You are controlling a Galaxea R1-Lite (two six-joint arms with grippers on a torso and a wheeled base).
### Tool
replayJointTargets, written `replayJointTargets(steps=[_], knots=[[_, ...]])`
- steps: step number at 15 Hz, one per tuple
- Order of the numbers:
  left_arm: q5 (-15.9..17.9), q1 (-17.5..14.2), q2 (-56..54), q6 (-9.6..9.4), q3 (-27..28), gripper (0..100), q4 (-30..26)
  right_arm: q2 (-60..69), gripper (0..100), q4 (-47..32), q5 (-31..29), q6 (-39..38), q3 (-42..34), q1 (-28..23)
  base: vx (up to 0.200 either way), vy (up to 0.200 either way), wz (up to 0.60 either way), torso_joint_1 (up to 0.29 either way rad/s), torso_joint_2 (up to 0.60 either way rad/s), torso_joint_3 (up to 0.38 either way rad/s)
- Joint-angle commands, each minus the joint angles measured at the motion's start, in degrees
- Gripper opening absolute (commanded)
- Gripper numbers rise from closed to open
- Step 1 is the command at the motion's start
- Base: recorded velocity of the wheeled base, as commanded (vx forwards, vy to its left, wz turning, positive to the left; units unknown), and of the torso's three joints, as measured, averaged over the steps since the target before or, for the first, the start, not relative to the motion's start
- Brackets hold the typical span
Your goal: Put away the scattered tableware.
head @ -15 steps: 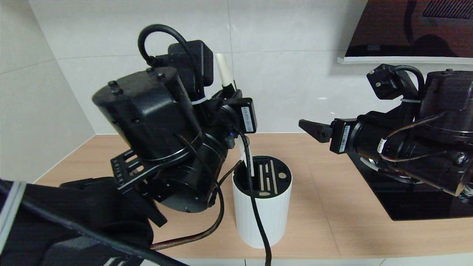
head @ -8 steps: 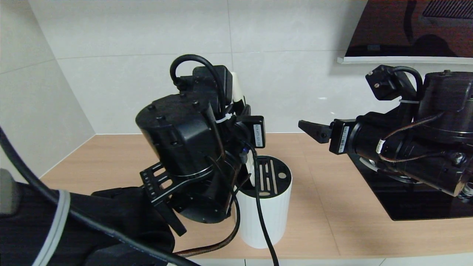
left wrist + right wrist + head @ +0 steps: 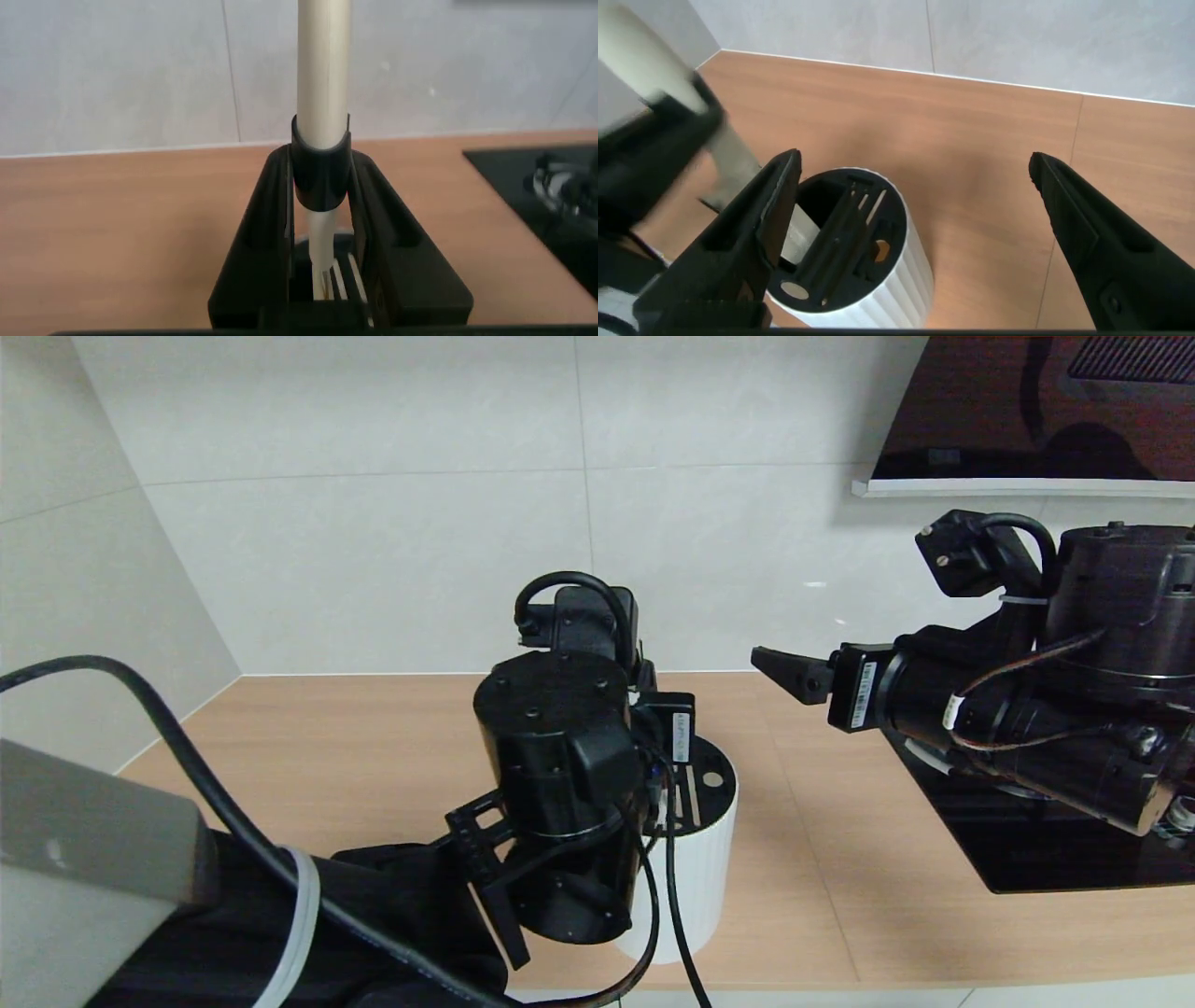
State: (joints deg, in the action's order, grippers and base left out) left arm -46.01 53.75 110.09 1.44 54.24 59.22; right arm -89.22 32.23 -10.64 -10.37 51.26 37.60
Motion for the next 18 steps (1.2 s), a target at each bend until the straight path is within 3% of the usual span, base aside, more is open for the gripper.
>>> replayJointTargets(steps=[1, 8, 18], knots=[[-0.05, 0.04, 1.79, 0.23, -0.01, 0, 0.02, -0.16, 100, 0.02, 0.01, 0.00, -0.02, 0.02, 0.000, 0.000, 0.00, 0.000, 0.00, 0.000], [-0.05, 0.04, 5.57, 1.55, -0.53, 0, -0.16, -0.95, 100, 0.02, 0.01, 0.00, -0.11, 0.02, 0.000, 0.000, 0.00, 0.000, 0.00, 0.000], [0.57, 0.39, 6.36, 1.55, -2.20, 0, -0.16, -0.78, 100, 0.11, 0.01, 0.00, -0.46, 0.02, 0.000, 0.000, 0.00, 0.000, 0.00, 0.000]])
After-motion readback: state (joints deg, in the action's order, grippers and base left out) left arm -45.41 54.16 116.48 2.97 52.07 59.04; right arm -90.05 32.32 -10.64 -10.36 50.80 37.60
